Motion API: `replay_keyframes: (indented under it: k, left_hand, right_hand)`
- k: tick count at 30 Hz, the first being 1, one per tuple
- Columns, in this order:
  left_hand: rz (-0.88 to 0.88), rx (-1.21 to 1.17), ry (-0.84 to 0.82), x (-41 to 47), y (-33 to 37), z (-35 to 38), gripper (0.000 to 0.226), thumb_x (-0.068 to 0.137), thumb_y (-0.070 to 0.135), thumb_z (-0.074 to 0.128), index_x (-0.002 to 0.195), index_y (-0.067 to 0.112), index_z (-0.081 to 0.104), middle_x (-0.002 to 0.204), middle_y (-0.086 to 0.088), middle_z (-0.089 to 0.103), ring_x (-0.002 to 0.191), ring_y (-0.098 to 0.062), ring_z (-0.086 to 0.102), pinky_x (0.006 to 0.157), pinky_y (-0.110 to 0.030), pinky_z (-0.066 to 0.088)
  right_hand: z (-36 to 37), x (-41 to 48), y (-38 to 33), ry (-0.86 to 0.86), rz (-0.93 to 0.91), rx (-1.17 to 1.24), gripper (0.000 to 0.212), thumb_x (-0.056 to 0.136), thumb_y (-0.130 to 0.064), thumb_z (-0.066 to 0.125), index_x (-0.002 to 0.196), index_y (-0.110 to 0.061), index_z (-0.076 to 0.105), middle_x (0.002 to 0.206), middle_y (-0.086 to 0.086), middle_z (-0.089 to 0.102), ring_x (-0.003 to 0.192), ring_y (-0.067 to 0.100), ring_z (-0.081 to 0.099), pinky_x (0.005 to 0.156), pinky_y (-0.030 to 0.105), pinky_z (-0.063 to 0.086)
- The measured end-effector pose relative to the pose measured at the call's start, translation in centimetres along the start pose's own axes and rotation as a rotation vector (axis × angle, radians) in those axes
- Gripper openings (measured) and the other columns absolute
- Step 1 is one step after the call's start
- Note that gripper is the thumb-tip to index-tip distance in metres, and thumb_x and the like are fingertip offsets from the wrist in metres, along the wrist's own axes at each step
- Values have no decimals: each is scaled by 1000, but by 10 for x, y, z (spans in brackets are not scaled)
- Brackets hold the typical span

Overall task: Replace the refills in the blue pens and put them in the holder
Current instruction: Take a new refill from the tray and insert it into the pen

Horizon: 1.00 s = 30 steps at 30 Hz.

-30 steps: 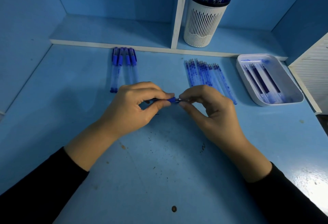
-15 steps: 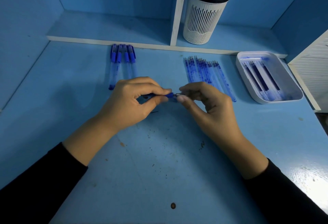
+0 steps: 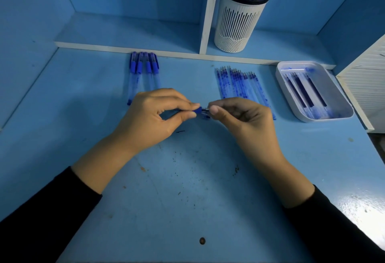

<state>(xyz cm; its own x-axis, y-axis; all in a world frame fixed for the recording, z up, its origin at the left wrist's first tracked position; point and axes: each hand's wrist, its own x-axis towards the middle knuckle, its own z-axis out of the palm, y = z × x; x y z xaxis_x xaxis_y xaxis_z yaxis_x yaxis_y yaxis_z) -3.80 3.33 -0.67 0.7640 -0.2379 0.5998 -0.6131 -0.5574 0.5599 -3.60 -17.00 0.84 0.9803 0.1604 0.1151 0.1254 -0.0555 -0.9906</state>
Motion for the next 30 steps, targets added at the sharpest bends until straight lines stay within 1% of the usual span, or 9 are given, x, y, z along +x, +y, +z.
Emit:
replay_keyframes:
  k: [3, 7, 9, 11, 16, 19, 22, 26, 30]
  left_hand:
    - [-120, -39, 26, 1, -3, -8, 15, 83, 10, 77, 98, 9, 77, 94, 4, 73, 86, -5, 68, 83, -21, 54]
    - [-270, -84, 3, 1, -8, -18, 18, 84, 17, 75, 101, 21, 74, 99, 7, 73, 88, -9, 70, 86, -27, 56]
    - [-292, -72, -30, 1, -10, -20, 19, 84, 19, 75, 102, 25, 73, 99, 9, 73, 88, -10, 69, 86, -28, 55]
    - [-309, -69, -40, 1, -10, -20, 19, 84, 16, 76, 101, 25, 74, 99, 10, 73, 90, -7, 69, 87, -24, 54]
    - [-318, -86, -43, 2, -8, -19, 20, 83, 11, 77, 100, 23, 75, 99, 10, 72, 91, -2, 68, 87, -12, 49]
    - [-319, -87, -46, 2, -8, -19, 20, 82, 11, 77, 99, 22, 75, 99, 10, 72, 91, -3, 68, 87, -12, 49]
    - [-317, -84, -50, 2, -9, -20, 19, 82, 11, 77, 100, 19, 76, 99, 8, 72, 91, -5, 68, 87, -14, 50]
    - [-315, -92, -60, 2, -9, -21, 20, 82, 11, 77, 100, 20, 76, 98, 8, 72, 89, -5, 68, 85, -13, 50]
    - [-301, -93, -100, 0, -8, -18, 19, 82, 11, 77, 99, 18, 77, 95, 7, 73, 87, -7, 68, 82, -16, 52]
  right_hand:
    - [-6, 2, 4, 21, 0, -86, 13, 83, -12, 74, 96, -11, 74, 79, -6, 75, 74, 0, 68, 72, 11, 47]
    - [-8, 4, 16, -17, -269, -507, 13, 82, -9, 75, 95, -11, 75, 90, -7, 71, 85, 5, 65, 82, 9, 46]
    - [-6, 5, 21, -57, -377, -607, 15, 81, -4, 74, 97, -7, 74, 94, -2, 71, 90, 5, 62, 85, 5, 42]
    - [-2, 8, 24, -93, -413, -652, 18, 82, -3, 72, 99, -7, 74, 98, 1, 71, 91, 6, 62, 87, 7, 43]
    - [6, 12, 27, -117, -460, -664, 16, 84, 3, 64, 96, -5, 73, 95, 5, 70, 85, 11, 63, 80, 13, 47]
    - [7, 11, 24, -111, -435, -644, 17, 85, 3, 62, 96, -6, 71, 92, 3, 67, 80, 16, 62, 75, 21, 48]
    - [2, 8, 20, -51, -341, -550, 13, 88, -3, 62, 95, -9, 71, 85, -3, 64, 77, 13, 59, 73, 27, 48]
    - [-7, 9, 18, -1, -227, -438, 12, 91, -7, 61, 94, -13, 71, 76, -9, 59, 74, 12, 57, 70, 25, 48]
    - [-10, 11, 17, 24, -235, -388, 13, 91, -9, 59, 93, -15, 69, 75, -14, 58, 74, 10, 57, 73, 18, 44]
